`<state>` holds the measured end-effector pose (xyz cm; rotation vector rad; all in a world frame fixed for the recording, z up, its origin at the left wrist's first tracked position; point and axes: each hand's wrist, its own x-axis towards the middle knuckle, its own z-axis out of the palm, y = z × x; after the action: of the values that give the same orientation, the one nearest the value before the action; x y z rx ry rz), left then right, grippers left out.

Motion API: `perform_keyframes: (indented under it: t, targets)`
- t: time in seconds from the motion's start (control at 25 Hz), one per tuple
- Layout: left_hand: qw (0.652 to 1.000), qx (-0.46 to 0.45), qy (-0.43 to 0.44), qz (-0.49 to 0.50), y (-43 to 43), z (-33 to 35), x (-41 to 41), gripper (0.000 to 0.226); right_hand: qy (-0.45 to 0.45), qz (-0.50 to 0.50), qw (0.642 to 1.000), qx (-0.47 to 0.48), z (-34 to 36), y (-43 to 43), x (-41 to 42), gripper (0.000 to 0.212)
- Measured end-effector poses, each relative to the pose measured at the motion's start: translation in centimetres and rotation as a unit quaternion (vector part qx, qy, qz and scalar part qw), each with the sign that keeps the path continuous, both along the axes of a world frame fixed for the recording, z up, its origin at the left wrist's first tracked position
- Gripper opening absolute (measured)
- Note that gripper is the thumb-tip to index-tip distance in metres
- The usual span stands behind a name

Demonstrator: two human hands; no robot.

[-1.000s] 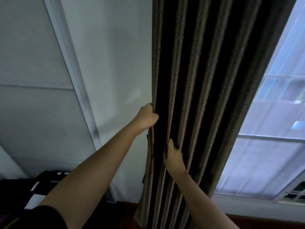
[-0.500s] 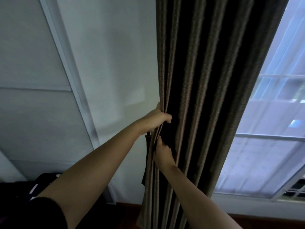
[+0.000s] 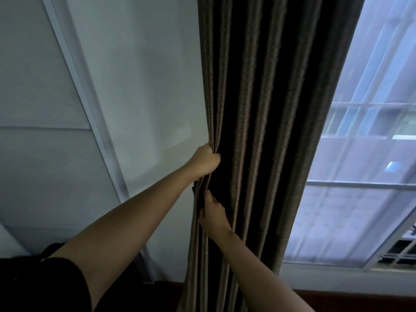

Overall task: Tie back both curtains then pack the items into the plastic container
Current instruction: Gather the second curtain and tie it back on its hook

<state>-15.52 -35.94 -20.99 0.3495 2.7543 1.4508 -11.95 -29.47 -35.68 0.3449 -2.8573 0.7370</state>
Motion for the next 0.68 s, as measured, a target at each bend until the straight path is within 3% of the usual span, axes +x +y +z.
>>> perform_keyframes:
  t: [0.08, 0.16, 0.2, 0.24, 0.32, 0.4, 0.48, 0.56, 0.68]
  targets:
    - [1.000, -0.029, 0.003, -0.010, -0.6, 0.2, 0.0, 0.034, 0.068, 0.036, 0.988, -0.130, 0.4, 1.1, 1.0, 0.045]
    - [0.997, -0.056, -0.015, -0.045, -1.9, 0.6, -0.3, 0.036, 0.259, -0.054, 0.939, -0.219, 1.1, 2.2, 1.1, 0.044]
    - [0.996, -0.064, -0.026, -0.061, -2.4, 0.7, -0.4, 0.038, 0.321, -0.119, 0.905, -0.251, 1.9, 2.7, 0.8, 0.042]
    - [0.995, -0.066, -0.036, -0.072, -2.9, 0.8, -0.5, 0.040, 0.328, -0.164, 0.887, -0.280, 2.9, 2.9, 0.5, 0.045]
    - [0.994, -0.048, -0.049, -0.083, -3.2, 0.9, -0.2, 0.042, 0.249, -0.177, 0.898, -0.317, 4.4, 3.0, -0.2, 0.051]
    - [0.992, -0.029, -0.066, -0.104, -2.8, 1.0, 0.4, 0.046, 0.171, -0.143, 0.947, -0.233, 4.3, 2.9, -0.9, 0.048]
    - [0.989, -0.043, -0.077, -0.122, -2.0, 0.9, 0.5, 0.050, 0.117, -0.092, 0.977, -0.154, 3.1, 2.6, -1.3, 0.060]
    - [0.988, -0.062, -0.076, -0.123, -1.4, 0.8, 0.2, 0.051, 0.052, -0.050, 0.989, -0.132, 2.1, 2.3, -1.3, 0.079]
    - [0.988, -0.082, -0.071, -0.110, -1.2, 0.8, -0.6, 0.053, 0.018, -0.008, 0.993, -0.114, 1.6, 2.4, -1.0, 0.078]
